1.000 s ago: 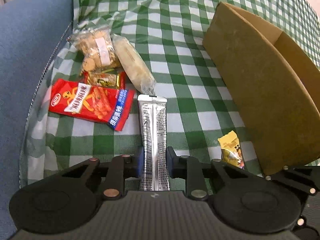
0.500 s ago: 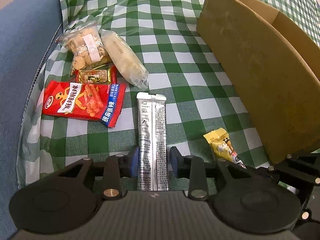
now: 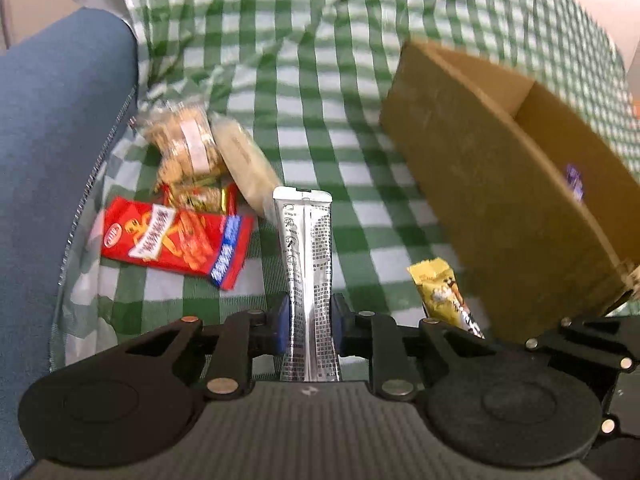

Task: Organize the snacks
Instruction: 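Carry the silver stick pack and yellow wafer stick over the box with both grippers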

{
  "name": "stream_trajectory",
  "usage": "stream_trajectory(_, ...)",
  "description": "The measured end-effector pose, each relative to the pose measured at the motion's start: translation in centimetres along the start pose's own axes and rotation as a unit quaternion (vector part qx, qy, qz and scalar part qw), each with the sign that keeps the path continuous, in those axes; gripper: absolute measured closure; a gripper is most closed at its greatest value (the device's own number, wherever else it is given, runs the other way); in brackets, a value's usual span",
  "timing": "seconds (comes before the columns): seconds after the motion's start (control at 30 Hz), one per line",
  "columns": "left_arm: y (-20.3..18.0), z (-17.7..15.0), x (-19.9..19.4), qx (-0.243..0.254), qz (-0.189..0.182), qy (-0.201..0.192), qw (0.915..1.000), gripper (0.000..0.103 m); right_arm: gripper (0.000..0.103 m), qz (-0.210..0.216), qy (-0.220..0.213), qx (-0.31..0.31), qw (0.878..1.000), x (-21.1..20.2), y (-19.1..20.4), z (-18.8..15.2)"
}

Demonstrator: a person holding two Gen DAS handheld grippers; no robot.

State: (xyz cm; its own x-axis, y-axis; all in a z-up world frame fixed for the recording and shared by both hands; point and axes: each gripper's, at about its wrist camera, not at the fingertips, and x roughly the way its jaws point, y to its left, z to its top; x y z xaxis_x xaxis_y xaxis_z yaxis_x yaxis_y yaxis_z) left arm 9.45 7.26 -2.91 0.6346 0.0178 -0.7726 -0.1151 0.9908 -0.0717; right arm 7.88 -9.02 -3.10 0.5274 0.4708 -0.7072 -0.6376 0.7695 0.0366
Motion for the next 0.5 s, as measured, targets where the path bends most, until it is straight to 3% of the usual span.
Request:
stream_trajectory(0.2, 0.7, 0.0, -2.7, -0.029, -0.024, -0.062, 0.9973, 0.080, 0.090, 0.001, -0.042, -0.003, 0.999, -1.8, 0.1, 0.3)
stream_trajectory(0.5, 1.2, -0.5, -5.2, -0.060, -0.059, -0.103, 0.9911, 0.080, 0.090, -0.002, -0.100, -0.010, 0.995, -4.8, 0.1, 0.4)
